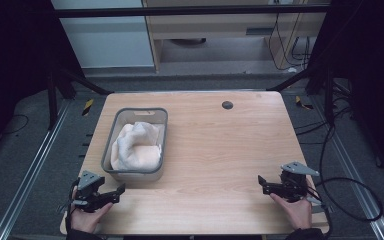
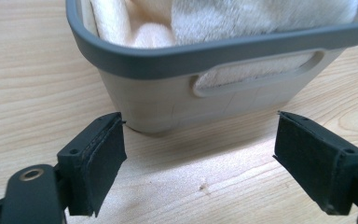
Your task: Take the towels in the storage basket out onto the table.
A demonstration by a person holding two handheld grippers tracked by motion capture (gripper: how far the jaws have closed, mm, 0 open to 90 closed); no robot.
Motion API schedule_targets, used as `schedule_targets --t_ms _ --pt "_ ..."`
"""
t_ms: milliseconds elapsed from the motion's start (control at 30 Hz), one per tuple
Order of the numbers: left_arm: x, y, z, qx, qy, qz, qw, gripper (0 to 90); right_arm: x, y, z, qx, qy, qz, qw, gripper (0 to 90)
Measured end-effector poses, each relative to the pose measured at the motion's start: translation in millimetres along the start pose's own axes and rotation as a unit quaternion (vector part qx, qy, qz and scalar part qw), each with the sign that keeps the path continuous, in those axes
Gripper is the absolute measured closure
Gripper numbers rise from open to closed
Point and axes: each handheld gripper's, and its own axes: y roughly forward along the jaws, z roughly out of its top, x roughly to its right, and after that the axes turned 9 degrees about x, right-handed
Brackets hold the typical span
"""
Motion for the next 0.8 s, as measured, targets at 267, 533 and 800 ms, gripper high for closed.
schedule_targets --t_ms 267,533,800 --pt "-3.1 -11.2 9.1 0.018 -0.009 -0.006 0.9998 16.9 -7.3 -5.9 -6.6 0.003 -0.021 0.01 0.9997 7.7" --pt "1.1 -18.8 19.3 0.025 -0.007 -0.013 0.9996 17.9 -9.0 -6.7 -8.4 -0.001 -0.026 0.011 0.9996 8.2" --pt "5.3 -21.4 29.7 0.023 -0.001 -0.027 0.9994 17.8 -8.5 -6.8 -8.5 -0.002 -0.03 0.01 0.9995 8.1"
